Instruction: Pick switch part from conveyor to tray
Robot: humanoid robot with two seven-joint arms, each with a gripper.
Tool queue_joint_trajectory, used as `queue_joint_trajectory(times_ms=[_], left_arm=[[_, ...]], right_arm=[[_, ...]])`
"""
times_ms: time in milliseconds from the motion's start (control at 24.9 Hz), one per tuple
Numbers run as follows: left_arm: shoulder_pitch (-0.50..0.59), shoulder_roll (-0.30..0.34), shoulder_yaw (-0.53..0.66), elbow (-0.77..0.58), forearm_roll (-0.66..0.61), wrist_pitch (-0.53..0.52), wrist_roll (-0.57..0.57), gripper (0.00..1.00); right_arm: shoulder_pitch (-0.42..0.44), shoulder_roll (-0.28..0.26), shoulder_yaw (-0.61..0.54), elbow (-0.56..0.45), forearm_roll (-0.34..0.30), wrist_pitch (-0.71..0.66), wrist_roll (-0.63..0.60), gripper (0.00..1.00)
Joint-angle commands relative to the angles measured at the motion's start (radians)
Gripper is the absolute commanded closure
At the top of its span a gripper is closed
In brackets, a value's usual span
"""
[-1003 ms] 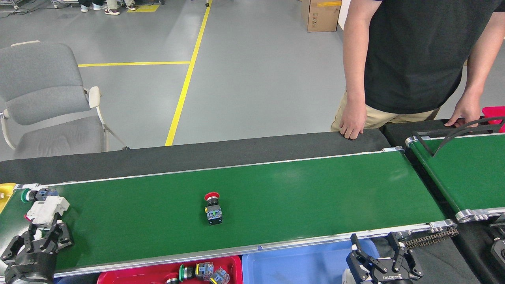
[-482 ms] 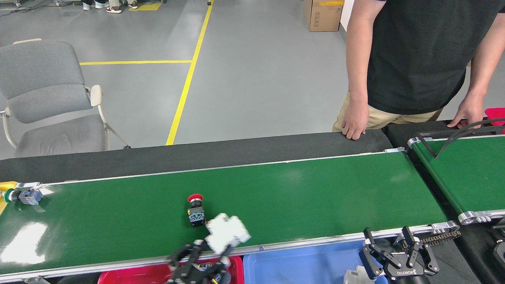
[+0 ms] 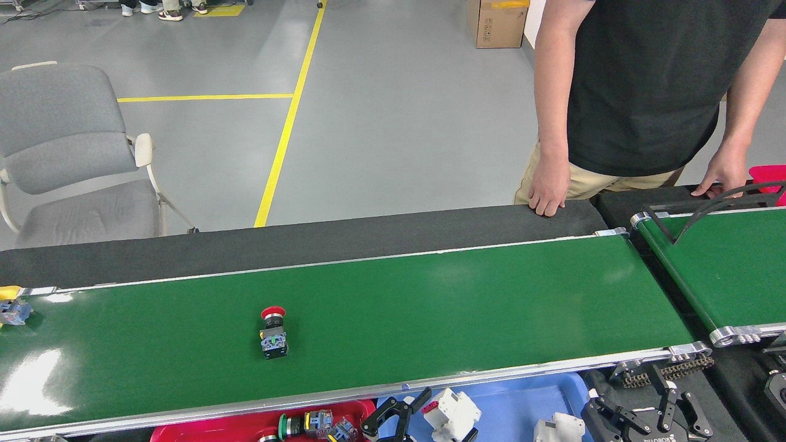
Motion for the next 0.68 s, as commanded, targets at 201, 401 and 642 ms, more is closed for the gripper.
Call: queue_joint_trajectory(times_ms=[201, 401, 642], left_arm=[[0.114, 0.073, 0.596, -0.053, 0.099, 0.018, 0.13, 0.0], [0.153, 0.121, 0.857, 0.049, 0.209, -0.156, 0.133, 0.0], [0.174, 0.127, 0.799, -0.003, 0.209, -0.201, 0.127, 0.0]], right_arm=[[-0.001, -0.001, -0.032, -0.015, -0.012, -0.004, 0.031, 0.0], [0.0, -0.006, -0.056, -0.015, -0.024, -0.006, 0.032, 0.0], [0.0, -0.006, -0.058, -0.016, -0.024, -0.008, 0.032, 0.0]])
